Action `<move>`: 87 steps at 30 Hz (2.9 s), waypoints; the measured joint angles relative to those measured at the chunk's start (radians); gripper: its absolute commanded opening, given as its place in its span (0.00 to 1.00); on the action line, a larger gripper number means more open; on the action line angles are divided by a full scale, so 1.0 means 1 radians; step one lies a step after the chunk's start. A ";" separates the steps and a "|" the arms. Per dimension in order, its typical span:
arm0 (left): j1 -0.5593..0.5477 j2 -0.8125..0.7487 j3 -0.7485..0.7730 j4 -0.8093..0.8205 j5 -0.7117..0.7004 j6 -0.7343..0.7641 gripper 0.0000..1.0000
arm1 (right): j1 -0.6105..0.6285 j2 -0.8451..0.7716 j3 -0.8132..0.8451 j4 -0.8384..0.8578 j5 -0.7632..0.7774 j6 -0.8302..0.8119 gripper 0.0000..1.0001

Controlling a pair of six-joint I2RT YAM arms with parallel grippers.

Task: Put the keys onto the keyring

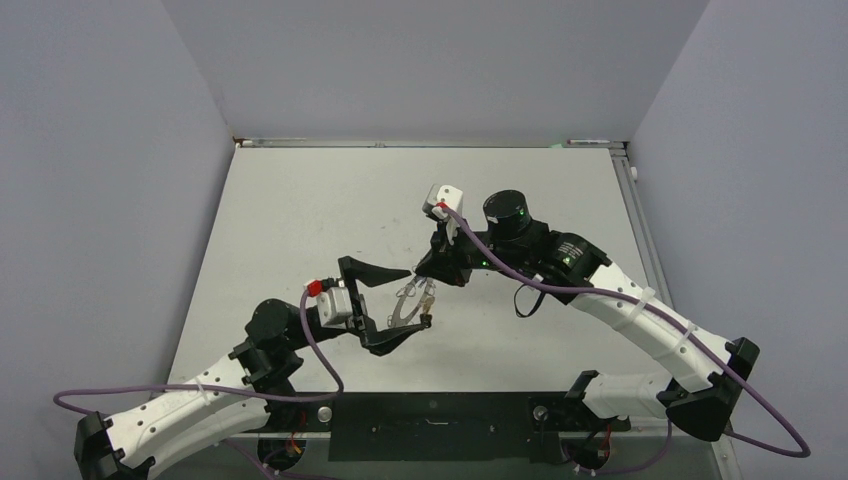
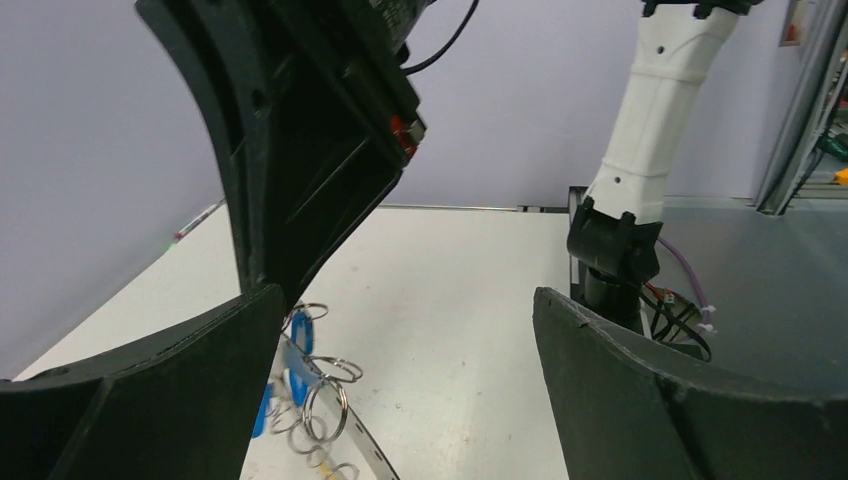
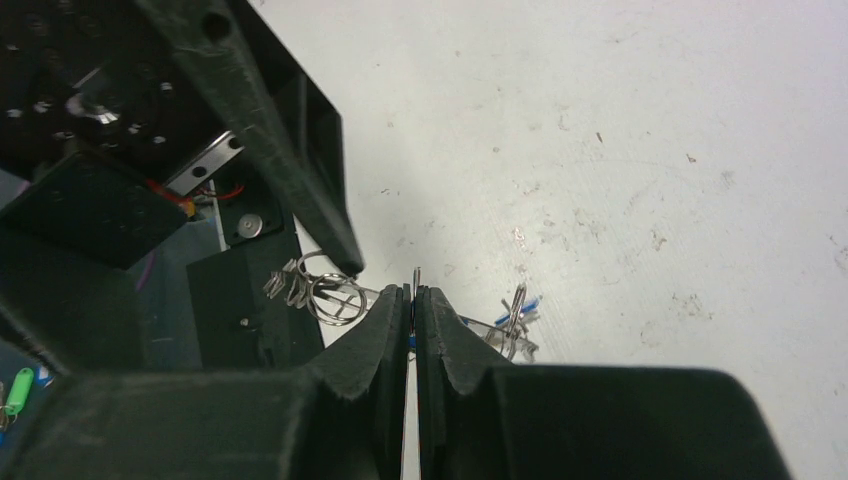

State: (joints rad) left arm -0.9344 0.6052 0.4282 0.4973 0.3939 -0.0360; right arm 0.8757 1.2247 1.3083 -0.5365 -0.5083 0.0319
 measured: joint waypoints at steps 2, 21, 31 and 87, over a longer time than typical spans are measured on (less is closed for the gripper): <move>0.000 -0.003 0.003 -0.001 0.027 0.000 0.95 | 0.000 0.008 0.000 -0.005 0.016 0.000 0.05; -0.002 0.063 0.124 -0.262 -0.058 0.289 0.66 | 0.000 0.136 0.174 -0.207 0.052 0.061 0.05; -0.016 0.113 0.156 -0.296 -0.190 0.340 0.55 | 0.000 0.137 0.193 -0.227 0.050 0.090 0.05; -0.303 0.164 0.198 -0.417 -0.616 0.748 0.44 | 0.009 0.137 0.191 -0.270 -0.020 0.140 0.05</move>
State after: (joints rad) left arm -1.2369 0.7696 0.6266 0.0803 -0.2226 0.7124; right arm 0.8845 1.3617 1.4994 -0.8066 -0.5282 0.1719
